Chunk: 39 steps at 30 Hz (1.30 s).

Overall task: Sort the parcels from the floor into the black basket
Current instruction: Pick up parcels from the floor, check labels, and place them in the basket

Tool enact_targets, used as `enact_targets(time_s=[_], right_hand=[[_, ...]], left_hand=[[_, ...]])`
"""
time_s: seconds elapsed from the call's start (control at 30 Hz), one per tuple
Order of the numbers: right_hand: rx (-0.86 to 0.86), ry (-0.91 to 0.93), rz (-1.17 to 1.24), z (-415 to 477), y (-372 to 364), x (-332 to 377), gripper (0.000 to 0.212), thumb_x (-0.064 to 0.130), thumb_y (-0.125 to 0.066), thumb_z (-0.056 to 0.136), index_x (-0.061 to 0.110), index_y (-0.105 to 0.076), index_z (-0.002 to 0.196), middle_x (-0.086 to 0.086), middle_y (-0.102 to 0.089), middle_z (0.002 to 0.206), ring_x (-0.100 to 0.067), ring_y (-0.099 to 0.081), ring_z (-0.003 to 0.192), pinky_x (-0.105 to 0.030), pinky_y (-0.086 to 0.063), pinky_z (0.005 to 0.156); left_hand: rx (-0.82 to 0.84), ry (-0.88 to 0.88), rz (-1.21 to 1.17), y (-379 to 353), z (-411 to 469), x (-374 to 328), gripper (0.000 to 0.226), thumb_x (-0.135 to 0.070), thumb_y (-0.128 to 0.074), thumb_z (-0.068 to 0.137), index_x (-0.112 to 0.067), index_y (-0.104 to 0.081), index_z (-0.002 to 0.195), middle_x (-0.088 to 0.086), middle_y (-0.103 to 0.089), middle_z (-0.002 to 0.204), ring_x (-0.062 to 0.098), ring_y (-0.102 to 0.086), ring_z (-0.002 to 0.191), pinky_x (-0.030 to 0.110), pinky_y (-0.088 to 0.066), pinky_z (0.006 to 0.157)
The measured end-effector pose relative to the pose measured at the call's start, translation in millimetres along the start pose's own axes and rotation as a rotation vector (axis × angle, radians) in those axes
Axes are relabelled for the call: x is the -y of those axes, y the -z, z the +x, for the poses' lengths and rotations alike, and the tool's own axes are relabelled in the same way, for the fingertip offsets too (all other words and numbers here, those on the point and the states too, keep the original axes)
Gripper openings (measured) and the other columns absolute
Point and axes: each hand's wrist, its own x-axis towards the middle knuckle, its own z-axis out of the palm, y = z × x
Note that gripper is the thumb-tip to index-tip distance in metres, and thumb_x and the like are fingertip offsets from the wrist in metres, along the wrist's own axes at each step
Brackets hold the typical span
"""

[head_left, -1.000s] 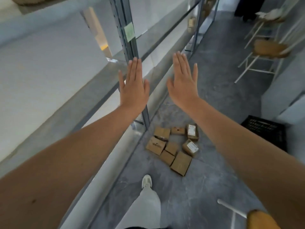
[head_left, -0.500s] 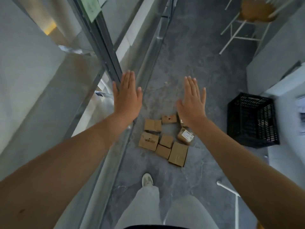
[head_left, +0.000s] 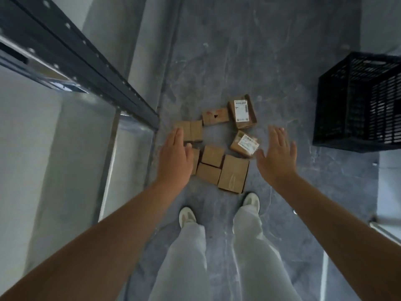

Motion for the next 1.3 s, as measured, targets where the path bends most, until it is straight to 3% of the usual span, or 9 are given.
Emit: enact_targets(time_s=[0.1, 0.2, 0.43, 0.53, 0.67, 0.8, 0.93, 1.17, 1.3], right_hand=[[0.129, -0.050, 0.013, 31, -80, -34, 0.067, 0.018, -0.047, 0.096, 0.012, -0.015, 0.155, -0.006, -0.016, 0.163, -0.019, -0.008, 0.151, -0.048, -0.010, 0.122], [0.277, -0.066, 0.088, 51, -167, -69, 0.067, 0.016, -0.050, 0.095, 0.011, -0.018, 0.154, -0.008, -0.022, 0.159, -0.024, -0.023, 0.146, -0.046, -0.022, 0.118], [0.631, -0.356, 0.259, 108, -330, -122, 0.060, 0.023, -0.047, 0.101, 0.019, -0.022, 0.156, -0.009, -0.032, 0.156, -0.030, -0.038, 0.139, -0.036, -0.032, 0.110], [0.675, -0.438, 0.352, 127, -378, -127, 0.058, 0.024, -0.048, 0.101, 0.016, -0.027, 0.154, -0.006, -0.034, 0.156, -0.025, -0.038, 0.138, -0.030, -0.034, 0.100], [0.718, -0.523, 0.536, 137, -419, -120, 0.039, 0.014, -0.049, 0.100, 0.012, -0.045, 0.139, -0.006, -0.052, 0.126, -0.016, -0.054, 0.103, -0.023, -0.044, 0.086], [0.722, -0.600, 0.740, 134, -438, -105, 0.027, 0.001, -0.048, 0.092, 0.014, -0.050, 0.116, -0.002, -0.051, 0.107, -0.017, -0.050, 0.100, -0.036, -0.047, 0.100], [0.687, -0.617, 0.754, 112, -411, -91, 0.025, -0.001, -0.045, 0.090, 0.011, -0.051, 0.110, -0.005, -0.050, 0.096, -0.018, -0.049, 0.090, -0.034, -0.046, 0.089], [0.711, -0.527, 0.755, 83, -271, -32, 0.027, 0.009, -0.052, 0.093, 0.014, -0.053, 0.119, -0.001, -0.056, 0.107, -0.022, -0.054, 0.117, -0.041, -0.047, 0.104], [0.605, -0.411, 0.809, 72, -145, 30, 0.037, 0.016, -0.053, 0.097, 0.009, -0.050, 0.133, -0.009, -0.056, 0.131, -0.025, -0.057, 0.119, -0.040, -0.052, 0.098]], left_hand=[[0.119, 0.216, -0.112, -96, 15, 47, 0.032, -0.014, -0.039, 0.099, -0.001, -0.049, 0.127, 0.020, -0.057, 0.120, 0.036, -0.055, 0.111, 0.043, -0.045, 0.090], [0.236, 0.464, -0.215, -186, 24, 85, 0.027, -0.013, -0.041, 0.101, -0.003, -0.051, 0.124, 0.001, -0.051, 0.113, 0.025, -0.055, 0.102, 0.032, -0.040, 0.078], [0.306, 0.683, -0.402, -349, 67, 156, 0.046, -0.007, -0.045, 0.096, -0.009, -0.041, 0.142, 0.007, -0.055, 0.126, 0.023, -0.056, 0.109, 0.022, -0.046, 0.084], [0.251, 0.622, -0.318, -387, 83, 183, 0.061, -0.011, -0.049, 0.095, -0.012, -0.028, 0.152, 0.009, -0.041, 0.149, 0.026, -0.043, 0.134, 0.035, -0.039, 0.108], [0.230, 0.649, -0.219, -410, 110, 208, 0.062, -0.017, -0.044, 0.099, -0.009, -0.019, 0.155, 0.012, -0.026, 0.159, 0.029, -0.030, 0.144, 0.042, -0.028, 0.118], [0.245, 0.730, -0.363, -406, 113, 207, 0.051, -0.015, -0.039, 0.101, -0.009, -0.031, 0.151, 0.016, -0.038, 0.153, 0.032, -0.040, 0.136, 0.036, -0.032, 0.112], [0.207, 0.742, -0.457, -369, 78, 187, 0.053, -0.019, -0.038, 0.102, -0.013, -0.028, 0.153, 0.013, -0.039, 0.152, 0.029, -0.041, 0.135, 0.037, -0.031, 0.113], [0.130, 0.701, -0.523, -228, 35, 120, 0.026, -0.019, -0.039, 0.099, -0.010, -0.055, 0.118, 0.003, -0.056, 0.088, 0.009, -0.048, 0.070, 0.022, -0.032, 0.055], [-0.019, 0.658, -0.613, -105, 20, 50, 0.020, -0.026, -0.039, 0.103, -0.014, -0.054, 0.103, -0.003, -0.052, 0.080, 0.008, -0.045, 0.068, 0.019, -0.032, 0.054]])
